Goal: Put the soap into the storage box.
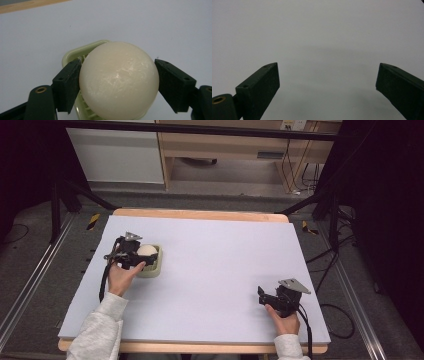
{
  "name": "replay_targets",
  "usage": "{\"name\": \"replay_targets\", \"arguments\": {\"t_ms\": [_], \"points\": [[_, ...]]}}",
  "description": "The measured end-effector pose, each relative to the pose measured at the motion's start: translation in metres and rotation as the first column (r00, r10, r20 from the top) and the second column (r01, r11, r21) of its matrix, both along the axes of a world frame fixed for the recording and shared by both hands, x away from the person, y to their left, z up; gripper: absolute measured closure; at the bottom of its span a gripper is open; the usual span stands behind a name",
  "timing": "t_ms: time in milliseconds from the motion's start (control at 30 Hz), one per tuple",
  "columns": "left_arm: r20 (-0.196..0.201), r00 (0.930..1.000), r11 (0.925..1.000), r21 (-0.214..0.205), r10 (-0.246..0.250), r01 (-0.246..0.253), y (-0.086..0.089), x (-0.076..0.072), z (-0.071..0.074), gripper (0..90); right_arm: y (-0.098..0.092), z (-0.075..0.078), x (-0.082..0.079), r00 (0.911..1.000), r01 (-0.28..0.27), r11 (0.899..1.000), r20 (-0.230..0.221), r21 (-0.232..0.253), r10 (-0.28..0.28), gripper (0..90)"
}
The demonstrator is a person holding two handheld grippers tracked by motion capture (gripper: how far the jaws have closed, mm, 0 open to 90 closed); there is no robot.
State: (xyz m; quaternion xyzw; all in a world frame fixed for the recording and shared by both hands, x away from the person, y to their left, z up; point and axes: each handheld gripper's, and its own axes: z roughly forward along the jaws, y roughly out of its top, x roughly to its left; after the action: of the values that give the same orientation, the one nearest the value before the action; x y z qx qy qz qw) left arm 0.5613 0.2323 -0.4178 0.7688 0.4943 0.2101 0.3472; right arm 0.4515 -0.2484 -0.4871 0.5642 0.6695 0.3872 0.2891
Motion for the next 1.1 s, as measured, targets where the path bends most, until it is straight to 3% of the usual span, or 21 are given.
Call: {"name": "replay_targets", "arguments": {"t_ms": [1100], "points": [[-0.037,0.9992,0.9985,0.053,0.016,-0.014,0.003,0.014,-0.019,24.2,0.000,0.000,0.000,1.0000,0.000,1.000,0.002,0.001,0.000,5.4]]}}
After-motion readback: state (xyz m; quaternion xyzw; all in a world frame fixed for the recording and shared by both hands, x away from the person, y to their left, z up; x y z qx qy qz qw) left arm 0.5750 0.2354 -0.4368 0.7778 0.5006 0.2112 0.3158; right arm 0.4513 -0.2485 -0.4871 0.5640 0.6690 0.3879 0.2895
